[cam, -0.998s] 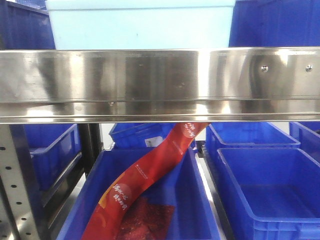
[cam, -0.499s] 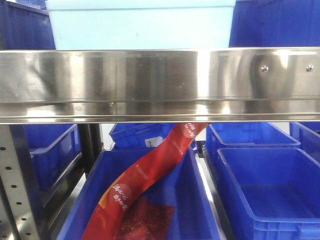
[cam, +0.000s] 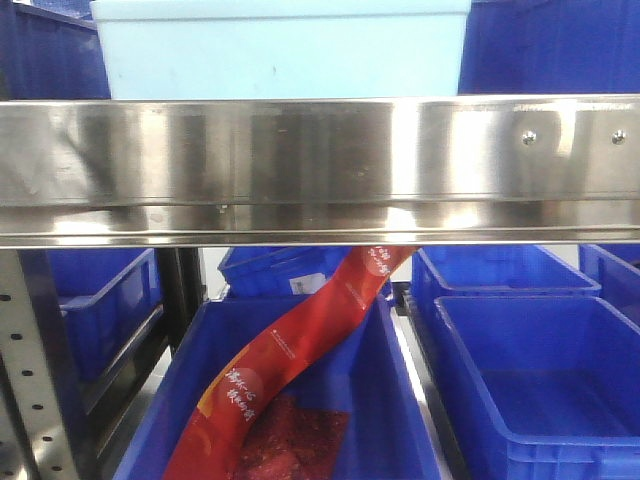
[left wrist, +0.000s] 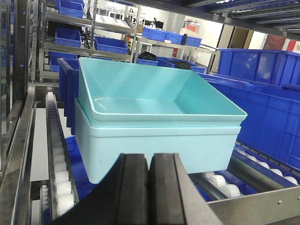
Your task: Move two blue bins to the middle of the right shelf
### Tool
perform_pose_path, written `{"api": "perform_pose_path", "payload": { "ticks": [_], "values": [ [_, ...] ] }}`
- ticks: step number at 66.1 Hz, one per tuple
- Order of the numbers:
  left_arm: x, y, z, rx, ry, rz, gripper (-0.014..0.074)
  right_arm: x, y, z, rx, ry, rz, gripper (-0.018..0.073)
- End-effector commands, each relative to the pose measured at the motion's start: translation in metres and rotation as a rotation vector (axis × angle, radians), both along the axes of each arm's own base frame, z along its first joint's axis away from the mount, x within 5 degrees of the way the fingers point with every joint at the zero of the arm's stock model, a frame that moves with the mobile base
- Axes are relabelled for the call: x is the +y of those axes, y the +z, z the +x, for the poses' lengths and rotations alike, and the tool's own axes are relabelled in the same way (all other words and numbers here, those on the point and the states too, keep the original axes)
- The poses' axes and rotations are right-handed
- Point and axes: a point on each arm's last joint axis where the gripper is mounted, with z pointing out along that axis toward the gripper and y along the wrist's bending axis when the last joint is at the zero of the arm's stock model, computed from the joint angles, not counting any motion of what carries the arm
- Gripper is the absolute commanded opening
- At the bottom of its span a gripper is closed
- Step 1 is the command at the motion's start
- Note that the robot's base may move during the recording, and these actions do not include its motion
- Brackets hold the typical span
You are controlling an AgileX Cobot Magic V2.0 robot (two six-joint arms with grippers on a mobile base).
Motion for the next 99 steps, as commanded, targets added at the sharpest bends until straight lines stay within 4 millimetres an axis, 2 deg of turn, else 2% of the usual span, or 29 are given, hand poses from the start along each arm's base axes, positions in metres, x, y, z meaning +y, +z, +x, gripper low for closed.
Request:
{"api": "perform_pose_path", "payload": {
  "ticks": [1,11,22,30,74,81,89,99],
  "values": [
    [0.0,0.002,-0.001,-0.021,-0.006,-0.014,-0.0111,-0.004,-0.02,-0.005,-0.005,-0.051,-0.021,-0.0166],
    [0.0,0.002,-0.001,-0.021,-0.006,-0.014,-0.0111,-0.005,-0.058,-0.016,0.009,-0.078,0.006,-0.0166],
    [0.0,0.002,-0.001,-0.021,-0.006,-0.014,-0.0111,-0.004,-0.077,-0.025,-0.001,-0.074,0.024,-0.0166],
    [0.0,0.002,-0.001,-0.021,-0.006,-0.014,-0.0111,-0.004,-0.087,-0.026,0.075,-0.07,0.023,-0.0166],
    [0.0,0.001,-0.001,-0.021,-0.005,-0.007,-0.0111,-0.004,-0.088,-0.026,0.085,-0.07,0.024,-0.0166],
    [0.004,-0.001,-0.008,-0.038,0.008,0.036,-0.0111,-0.004,-0.088,-0.026,0.085,-0.07,0.024,-0.0166],
    [0.012,-0.016,-0.017,-0.089,0.067,0.112,-0.0111,-0.004,-0.088,-0.026,0.085,-0.07,0.024,-0.0166],
    [0.024,-0.065,-0.025,-0.022,0.198,0.208,-0.0111,-0.004,-0.088,-0.026,0.085,-0.07,0.024,-0.0166]
  ]
}}
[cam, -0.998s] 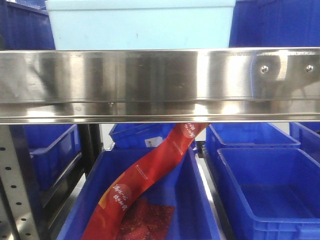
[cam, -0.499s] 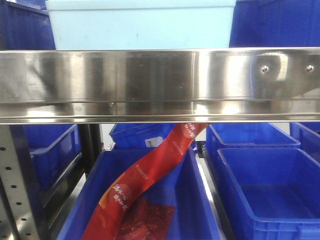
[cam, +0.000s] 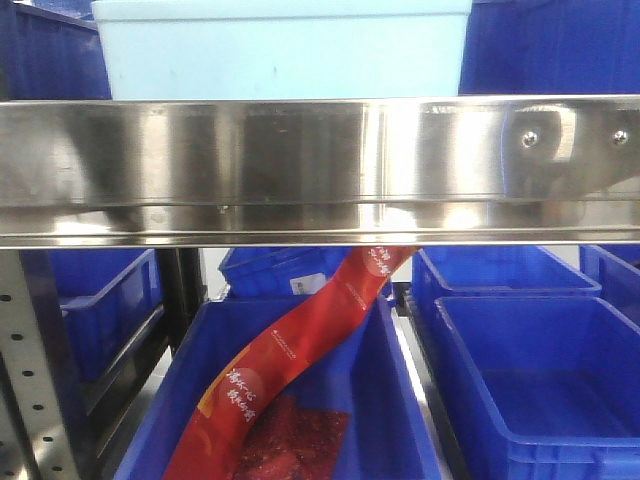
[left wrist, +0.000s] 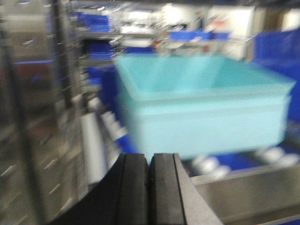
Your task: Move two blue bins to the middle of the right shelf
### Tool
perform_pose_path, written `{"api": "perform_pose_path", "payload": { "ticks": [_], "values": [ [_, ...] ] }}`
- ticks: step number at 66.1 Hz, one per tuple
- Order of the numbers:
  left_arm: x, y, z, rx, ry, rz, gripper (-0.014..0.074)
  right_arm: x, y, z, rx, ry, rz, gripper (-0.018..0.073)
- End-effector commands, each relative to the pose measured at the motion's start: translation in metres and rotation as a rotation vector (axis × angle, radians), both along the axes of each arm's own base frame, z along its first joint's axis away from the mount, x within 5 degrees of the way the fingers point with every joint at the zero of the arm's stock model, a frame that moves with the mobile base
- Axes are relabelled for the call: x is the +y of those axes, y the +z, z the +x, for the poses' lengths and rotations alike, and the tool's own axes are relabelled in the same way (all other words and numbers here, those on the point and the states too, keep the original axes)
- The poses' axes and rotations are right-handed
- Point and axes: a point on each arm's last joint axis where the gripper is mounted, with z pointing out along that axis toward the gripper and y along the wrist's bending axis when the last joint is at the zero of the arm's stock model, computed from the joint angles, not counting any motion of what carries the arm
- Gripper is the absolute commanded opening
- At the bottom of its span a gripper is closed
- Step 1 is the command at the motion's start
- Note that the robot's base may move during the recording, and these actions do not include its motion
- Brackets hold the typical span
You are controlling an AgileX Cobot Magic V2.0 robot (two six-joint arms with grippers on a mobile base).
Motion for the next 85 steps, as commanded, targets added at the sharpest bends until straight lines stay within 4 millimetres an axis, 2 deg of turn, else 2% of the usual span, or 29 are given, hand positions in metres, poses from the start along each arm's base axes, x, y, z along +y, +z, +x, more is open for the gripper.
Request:
{"api": "perform_pose_path", "payload": {
  "ticks": [1,7,17,28,32,39,85],
  "values": [
    [0.005,-0.021,-0.004,0.021,0.067,0.022,-0.0111,-0.001,0.0,0.0,-0.014,-0.009,-0.008,-0.0166],
    [0.011,-0.043,-0.008,0.032,0.14,0.001,-0.0111,-0.001,0.0,0.0,-0.014,-0.009,-0.008,-0.0166],
    [0.016,-0.065,-0.015,0.0,0.238,-0.046,-0.0111,-0.001,0.0,0.0,-0.014,-0.009,-0.008,-0.0166],
    [0.016,-0.09,-0.013,-0.016,0.243,-0.046,-0.0111,-0.001,0.0,0.0,-0.014,-0.009,-0.008,-0.0166],
    [0.016,-0.086,-0.013,-0.078,0.235,-0.05,-0.0111,-0.001,0.0,0.0,-0.014,-0.009,-0.008,-0.0166],
    [0.016,-0.092,-0.013,-0.017,0.242,-0.045,-0.0111,-0.001,0.0,0.0,-0.014,-0.009,-0.008,-0.0166],
    [0.016,-0.092,-0.013,-0.017,0.242,-0.045,-0.0111,-0.001,0.0,0.0,-0.014,-0.009,-0.008,-0.0166]
  ]
}}
